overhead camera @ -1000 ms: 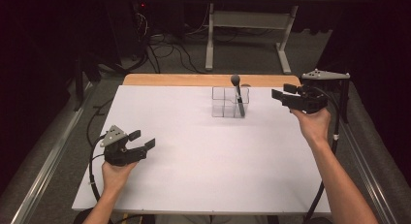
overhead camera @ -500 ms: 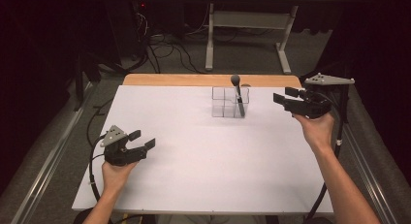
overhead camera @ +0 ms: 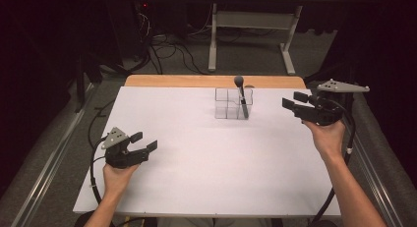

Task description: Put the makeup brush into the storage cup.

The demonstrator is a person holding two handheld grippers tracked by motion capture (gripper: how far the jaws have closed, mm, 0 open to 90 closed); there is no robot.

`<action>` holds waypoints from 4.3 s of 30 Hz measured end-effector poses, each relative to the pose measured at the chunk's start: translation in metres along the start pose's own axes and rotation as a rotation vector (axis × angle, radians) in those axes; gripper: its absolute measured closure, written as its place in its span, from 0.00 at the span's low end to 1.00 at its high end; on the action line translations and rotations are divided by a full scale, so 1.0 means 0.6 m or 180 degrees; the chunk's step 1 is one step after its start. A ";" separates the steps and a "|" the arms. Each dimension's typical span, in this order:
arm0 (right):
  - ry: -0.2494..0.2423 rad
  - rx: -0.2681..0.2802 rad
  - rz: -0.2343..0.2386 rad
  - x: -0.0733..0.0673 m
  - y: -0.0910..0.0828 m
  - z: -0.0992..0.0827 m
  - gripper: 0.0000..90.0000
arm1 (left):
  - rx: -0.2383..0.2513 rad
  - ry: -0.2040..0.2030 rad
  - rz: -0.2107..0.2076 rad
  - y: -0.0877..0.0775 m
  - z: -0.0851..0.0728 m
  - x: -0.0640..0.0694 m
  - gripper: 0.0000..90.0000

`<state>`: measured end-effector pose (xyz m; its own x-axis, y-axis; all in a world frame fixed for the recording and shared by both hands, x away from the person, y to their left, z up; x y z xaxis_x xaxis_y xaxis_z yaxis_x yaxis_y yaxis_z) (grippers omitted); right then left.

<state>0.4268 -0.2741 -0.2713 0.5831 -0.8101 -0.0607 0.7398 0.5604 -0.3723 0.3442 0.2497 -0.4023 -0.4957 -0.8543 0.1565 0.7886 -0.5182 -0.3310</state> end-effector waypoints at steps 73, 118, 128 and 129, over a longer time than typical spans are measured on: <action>0.0339 0.0154 0.0038 0.010 -0.068 -0.134 0.48 | -0.0004 0.0000 0.0008 -0.004 -0.002 0.001 0.33; 0.0256 -0.0079 0.0099 -0.020 -0.020 -0.191 0.47 | -0.0009 -0.0001 -0.0008 -0.003 -0.002 0.003 0.33; 0.0221 -0.0158 0.0100 -0.025 -0.009 -0.198 0.47 | -0.0009 0.0003 -0.0011 -0.003 -0.002 0.003 0.33; 0.0210 -0.0160 0.0098 -0.025 -0.007 -0.200 0.47 | -0.0012 0.0004 -0.0013 -0.003 -0.002 0.003 0.33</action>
<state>0.3744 -0.2850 -0.3798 0.5806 -0.8032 -0.1331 0.7032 0.5771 -0.4154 0.3414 0.2489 -0.4025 -0.4993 -0.8522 0.1566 0.7853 -0.5214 -0.3338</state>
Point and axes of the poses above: each handheld gripper's, and its own axes: y roughly forward along the jaws, z roughly out of its top, x roughly to its right, the point moved 1 cm from there along y, roughly forward along the jaws, and after that the axes turned 4 degrees about x, right-handed, at the moved point
